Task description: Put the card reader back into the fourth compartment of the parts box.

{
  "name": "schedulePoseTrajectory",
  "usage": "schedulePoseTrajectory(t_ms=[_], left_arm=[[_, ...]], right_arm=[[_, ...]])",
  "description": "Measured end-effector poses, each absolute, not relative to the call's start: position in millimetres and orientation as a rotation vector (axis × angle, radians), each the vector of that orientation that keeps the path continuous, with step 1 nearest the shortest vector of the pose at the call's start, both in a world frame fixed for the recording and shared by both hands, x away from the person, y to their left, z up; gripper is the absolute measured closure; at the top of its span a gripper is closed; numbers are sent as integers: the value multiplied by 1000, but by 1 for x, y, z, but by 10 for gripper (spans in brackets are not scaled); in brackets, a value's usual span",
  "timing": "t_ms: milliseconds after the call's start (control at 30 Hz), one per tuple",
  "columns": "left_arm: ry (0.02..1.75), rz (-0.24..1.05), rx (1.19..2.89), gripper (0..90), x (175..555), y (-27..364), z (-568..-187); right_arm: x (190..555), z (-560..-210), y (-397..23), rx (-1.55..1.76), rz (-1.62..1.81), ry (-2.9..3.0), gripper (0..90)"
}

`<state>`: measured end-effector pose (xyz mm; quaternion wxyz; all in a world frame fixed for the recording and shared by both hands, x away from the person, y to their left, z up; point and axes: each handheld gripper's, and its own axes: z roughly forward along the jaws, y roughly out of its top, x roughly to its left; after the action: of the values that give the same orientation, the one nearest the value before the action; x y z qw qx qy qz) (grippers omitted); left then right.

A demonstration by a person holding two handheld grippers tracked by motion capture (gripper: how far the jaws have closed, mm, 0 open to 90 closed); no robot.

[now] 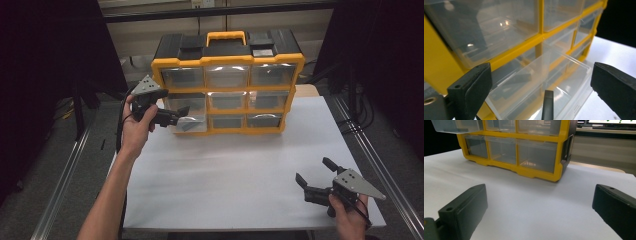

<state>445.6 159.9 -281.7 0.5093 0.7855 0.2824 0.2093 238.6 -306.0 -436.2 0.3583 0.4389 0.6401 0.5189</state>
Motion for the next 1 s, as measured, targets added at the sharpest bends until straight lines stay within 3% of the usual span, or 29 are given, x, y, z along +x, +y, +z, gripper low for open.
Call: schedulePoseTrajectory(t_ms=[100,1000], left_arm=[[703,567,1829,31,441,161,-285],[710,605,1665,13,405,193,-320]], right_arm=[[238,-436,-306,1131,1336,1654,0],[238,-436,-306,1130,1338,1657,2]])
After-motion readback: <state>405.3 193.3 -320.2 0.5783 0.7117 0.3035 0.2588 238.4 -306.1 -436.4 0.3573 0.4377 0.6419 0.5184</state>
